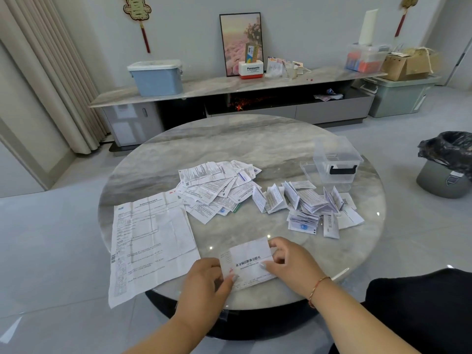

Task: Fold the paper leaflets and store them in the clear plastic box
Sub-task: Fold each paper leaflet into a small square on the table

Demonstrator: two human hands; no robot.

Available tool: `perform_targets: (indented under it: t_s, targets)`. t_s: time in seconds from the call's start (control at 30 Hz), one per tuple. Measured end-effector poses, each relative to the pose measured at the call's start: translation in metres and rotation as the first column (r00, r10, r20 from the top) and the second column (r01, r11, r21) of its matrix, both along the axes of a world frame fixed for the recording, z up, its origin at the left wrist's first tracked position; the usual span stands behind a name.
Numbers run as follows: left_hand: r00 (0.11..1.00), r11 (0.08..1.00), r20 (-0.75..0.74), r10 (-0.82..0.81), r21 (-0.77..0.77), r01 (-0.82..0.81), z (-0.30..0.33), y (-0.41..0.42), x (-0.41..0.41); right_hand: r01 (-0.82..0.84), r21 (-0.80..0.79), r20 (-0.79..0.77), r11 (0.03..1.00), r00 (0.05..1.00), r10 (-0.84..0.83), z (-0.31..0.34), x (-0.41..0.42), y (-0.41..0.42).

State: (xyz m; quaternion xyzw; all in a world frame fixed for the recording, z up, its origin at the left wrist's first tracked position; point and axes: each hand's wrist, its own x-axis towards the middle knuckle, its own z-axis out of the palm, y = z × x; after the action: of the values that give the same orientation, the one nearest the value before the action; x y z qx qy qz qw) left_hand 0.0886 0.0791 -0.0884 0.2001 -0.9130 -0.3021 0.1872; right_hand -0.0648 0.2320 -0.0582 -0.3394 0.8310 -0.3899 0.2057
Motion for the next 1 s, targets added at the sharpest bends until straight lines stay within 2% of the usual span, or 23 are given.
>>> perform_targets:
  t_s: [0.07, 0.13, 0.17, 0.2, 0.27, 0.3, 0.33, 0.4, 0.43, 0.47, 0.5, 0.57, 0.6, 0.63, 0.7, 0.77, 0.83, 1.0]
  targets:
    - [0.995, 0.995, -0.026, 0.097, -0.028, -0.098, 0.0, 0.001, 0.0, 0.055, 0.079, -0.084, 0.995, 0.995, -0.048, 0.001, 0.003, -0.003]
    - [0.971, 0.969, -0.125, 0.203, -0.116, -0.218, 0.001, 0.005, 0.001, 0.086, 0.143, -0.119, 0.986, 0.991, -0.069, 0.005, 0.007, -0.005]
    - [0.962, 0.957, -0.188, 0.198, -0.175, -0.231, 0.001, 0.008, 0.001, 0.096, 0.176, -0.134, 0.98, 0.988, -0.073, 0.007, 0.009, -0.007]
    - [0.963, 0.951, -0.233, 0.133, -0.244, -0.19, 0.001, 0.01, 0.001, 0.113, 0.212, -0.142, 0.971, 0.986, -0.083, 0.008, 0.011, -0.009]
    - [0.977, 0.927, -0.205, -0.064, -0.374, -0.018, -0.002, 0.017, -0.001, 0.149, 0.265, -0.124, 0.953, 0.985, -0.119, 0.011, 0.015, -0.012]
    - [0.978, 0.908, -0.153, -0.143, -0.415, 0.068, -0.004, 0.021, -0.001, 0.16, 0.261, -0.063, 0.952, 0.987, -0.149, 0.013, 0.019, -0.013]
    - [0.978, 0.892, -0.095, -0.185, -0.433, 0.127, -0.007, 0.026, -0.002, 0.175, 0.23, 0.06, 0.957, 0.979, -0.193, 0.014, 0.024, -0.014]
    - [0.981, 0.886, -0.009, -0.192, -0.432, 0.169, -0.011, 0.033, -0.003, 0.215, 0.132, 0.415, 0.968, 0.874, -0.25, 0.021, 0.036, -0.015]
    - [0.983, 0.887, 0.013, -0.185, -0.428, 0.173, -0.011, 0.035, -0.004, 0.234, 0.1, 0.533, 0.967, 0.808, -0.251, 0.023, 0.041, -0.014]
    - [0.982, 0.887, 0.025, -0.186, -0.425, 0.178, -0.01, 0.035, -0.004, 0.241, 0.082, 0.573, 0.967, 0.782, -0.244, 0.025, 0.043, -0.014]
    - [0.981, 0.886, 0.022, -0.194, -0.425, 0.185, -0.009, 0.034, -0.005, 0.236, 0.096, 0.523, 0.967, 0.815, -0.251, 0.025, 0.041, -0.014]
    - [0.977, 0.886, -0.03, -0.211, -0.428, 0.178, -0.008, 0.029, -0.006, 0.249, 0.147, 0.217, 0.957, 0.936, -0.277, 0.025, 0.028, -0.011]
    - [0.975, 0.891, -0.064, -0.211, -0.424, 0.165, -0.009, 0.026, -0.006, 0.245, 0.12, 0.093, 0.962, 0.962, -0.256, 0.027, 0.02, -0.007]
    - [0.975, 0.899, -0.096, -0.203, -0.414, 0.146, -0.009, 0.024, -0.006, 0.188, 0.067, 0.048, 0.98, 0.98, -0.191, 0.03, 0.013, -0.001]
    - [0.971, 0.915, -0.15, -0.185, -0.386, 0.115, -0.008, 0.022, -0.003, -0.073, -0.015, 0.087, 0.997, 0.993, 0.074, 0.035, 0.002, 0.01]
    - [0.965, 0.936, -0.188, -0.181, -0.333, 0.111, -0.008, 0.022, 0.001, -0.279, -0.007, 0.189, 0.96, 0.943, 0.275, 0.033, -0.002, 0.016]
    - [0.964, 0.968, -0.213, -0.157, -0.227, 0.107, -0.009, 0.022, 0.004, -0.269, -0.02, 0.2, 0.963, 0.942, 0.268, 0.021, -0.004, 0.014]
    - [0.977, 0.999, -0.211, 0.043, 0.008, -0.042, -0.006, 0.02, -0.003, -0.03, -0.023, 0.03, 0.999, 0.999, 0.031, 0.0, 0.001, -0.004]
